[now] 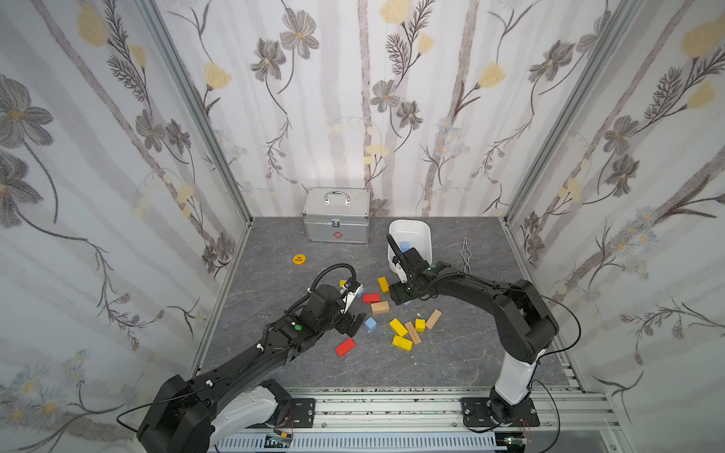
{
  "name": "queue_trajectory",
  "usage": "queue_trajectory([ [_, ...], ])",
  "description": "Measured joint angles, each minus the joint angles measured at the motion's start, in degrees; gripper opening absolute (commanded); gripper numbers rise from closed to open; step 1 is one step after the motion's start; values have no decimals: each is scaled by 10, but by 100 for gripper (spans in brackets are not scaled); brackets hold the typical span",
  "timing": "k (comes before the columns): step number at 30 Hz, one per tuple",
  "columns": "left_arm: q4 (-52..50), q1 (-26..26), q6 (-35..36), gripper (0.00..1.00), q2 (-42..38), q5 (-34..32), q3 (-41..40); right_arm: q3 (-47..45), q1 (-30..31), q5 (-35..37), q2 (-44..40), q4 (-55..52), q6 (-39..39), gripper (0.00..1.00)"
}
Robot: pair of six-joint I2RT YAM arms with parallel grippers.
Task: Pick out the blue building blocks
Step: Pick up the building block from the center of the board.
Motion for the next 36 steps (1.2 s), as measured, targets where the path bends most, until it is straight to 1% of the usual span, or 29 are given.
queue_trajectory([
  [16, 4, 1, 2, 100, 10, -8, -1, 25, -15, 4, 50, -17, -10, 70],
  [23, 4, 1, 3, 100, 11, -10, -1, 46, -16, 8, 74, -28, -15, 61],
  [36, 4, 1, 3, 100, 14, -10, -1, 53, -17, 20, 80, -42, -15, 45],
])
